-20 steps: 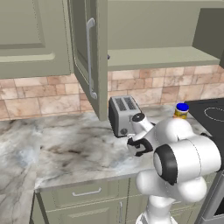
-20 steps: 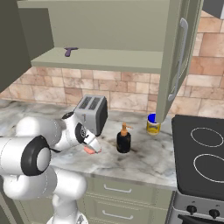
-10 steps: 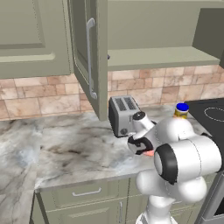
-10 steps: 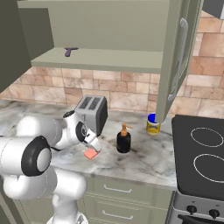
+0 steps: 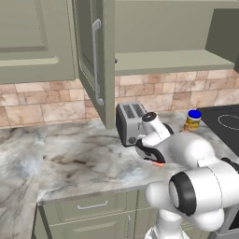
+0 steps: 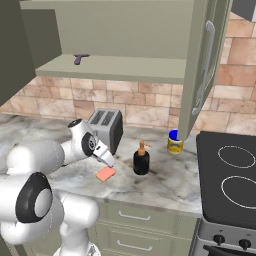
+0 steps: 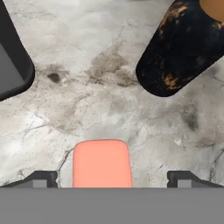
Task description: Pick the bar soap and soap dispenser from the cabinet and place them on the counter.
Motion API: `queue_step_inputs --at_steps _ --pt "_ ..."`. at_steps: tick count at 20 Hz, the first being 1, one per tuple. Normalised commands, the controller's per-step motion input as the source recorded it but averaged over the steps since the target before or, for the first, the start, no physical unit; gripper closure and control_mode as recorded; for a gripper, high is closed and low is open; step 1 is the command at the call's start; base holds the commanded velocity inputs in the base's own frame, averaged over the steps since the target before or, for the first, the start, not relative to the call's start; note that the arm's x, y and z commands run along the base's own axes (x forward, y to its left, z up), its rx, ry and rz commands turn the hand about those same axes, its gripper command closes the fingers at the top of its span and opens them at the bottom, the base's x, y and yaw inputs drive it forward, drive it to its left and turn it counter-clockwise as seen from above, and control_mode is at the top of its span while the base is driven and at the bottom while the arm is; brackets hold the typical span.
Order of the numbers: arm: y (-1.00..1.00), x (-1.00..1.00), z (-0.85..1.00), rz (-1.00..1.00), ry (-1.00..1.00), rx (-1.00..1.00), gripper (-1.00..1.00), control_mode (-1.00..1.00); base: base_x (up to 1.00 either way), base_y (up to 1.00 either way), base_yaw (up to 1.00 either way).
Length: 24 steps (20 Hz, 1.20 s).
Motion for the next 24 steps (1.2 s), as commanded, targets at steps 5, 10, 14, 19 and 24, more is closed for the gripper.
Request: queue_step_inputs --at_steps 5,10,14,19,24 --pt "0.0 -0.27 0.42 0.0 -0.07 0.0 -1.0 -1.0 0.0 0.0 0.0" --pt "-0.02 -0.33 0.4 0.0 -0.1 0.01 -1.0 -1.0 0.0 0.0 0.0" --pt "-0.01 -0.33 0.39 0.05 -0.06 0.04 -1.0 -1.0 0.0 0.0 0.0" --pt "0.04 -0.35 0.43 0.11 -0.02 0.01 -1.0 -1.0 0.0 0.0 0.0" --pt "0.14 -0.36 0.4 0.14 -0.03 0.0 -1.0 -1.0 0.0 0.0 0.0"
